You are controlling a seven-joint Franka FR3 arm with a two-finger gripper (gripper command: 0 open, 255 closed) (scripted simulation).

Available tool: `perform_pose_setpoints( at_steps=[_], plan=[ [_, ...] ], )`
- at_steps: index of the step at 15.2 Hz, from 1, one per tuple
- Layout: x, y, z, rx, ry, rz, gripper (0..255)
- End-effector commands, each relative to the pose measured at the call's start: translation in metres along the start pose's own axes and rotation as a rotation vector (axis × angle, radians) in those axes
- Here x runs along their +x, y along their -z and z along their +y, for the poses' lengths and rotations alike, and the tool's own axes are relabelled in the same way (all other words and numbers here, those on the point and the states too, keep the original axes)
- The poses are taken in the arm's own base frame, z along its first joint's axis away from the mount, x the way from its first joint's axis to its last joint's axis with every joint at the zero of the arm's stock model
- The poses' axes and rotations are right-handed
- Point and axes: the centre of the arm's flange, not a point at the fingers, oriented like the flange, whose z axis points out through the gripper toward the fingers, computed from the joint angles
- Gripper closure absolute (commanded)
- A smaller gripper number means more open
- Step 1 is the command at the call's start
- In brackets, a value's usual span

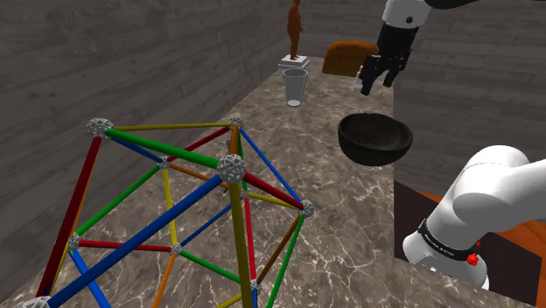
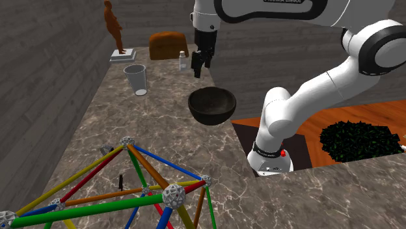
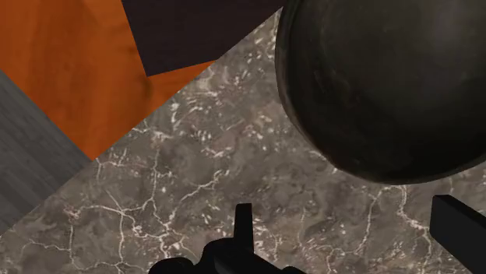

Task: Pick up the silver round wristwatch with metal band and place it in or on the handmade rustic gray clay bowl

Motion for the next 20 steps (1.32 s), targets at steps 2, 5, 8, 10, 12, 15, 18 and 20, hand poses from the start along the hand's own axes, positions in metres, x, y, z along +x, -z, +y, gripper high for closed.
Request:
perform_pose_setpoints(
  at_steps=[2,5,8,10,12,15,18,20],
  plan=[
    [0.006,-0.003,-0.012,-0.001,0.001,-0.007,0],
    [0.025,-0.012,-0.048,-0.006,0.003,-0.027,0],
    [0.043,-0.022,-0.084,-0.01,0.006,-0.048,0],
    [0.055,-0.029,-0.108,-0.012,0.008,-0.061,0],
    [0.066,-0.036,-0.132,-0.015,0.009,-0.075,0],
    [0.084,-0.047,-0.168,-0.019,0.012,-0.095,0],
    [0.101,-0.058,-0.204,-0.024,0.014,-0.116,0],
    [0.112,-0.066,-0.228,-0.026,0.016,-0.129,0]
  ],
)
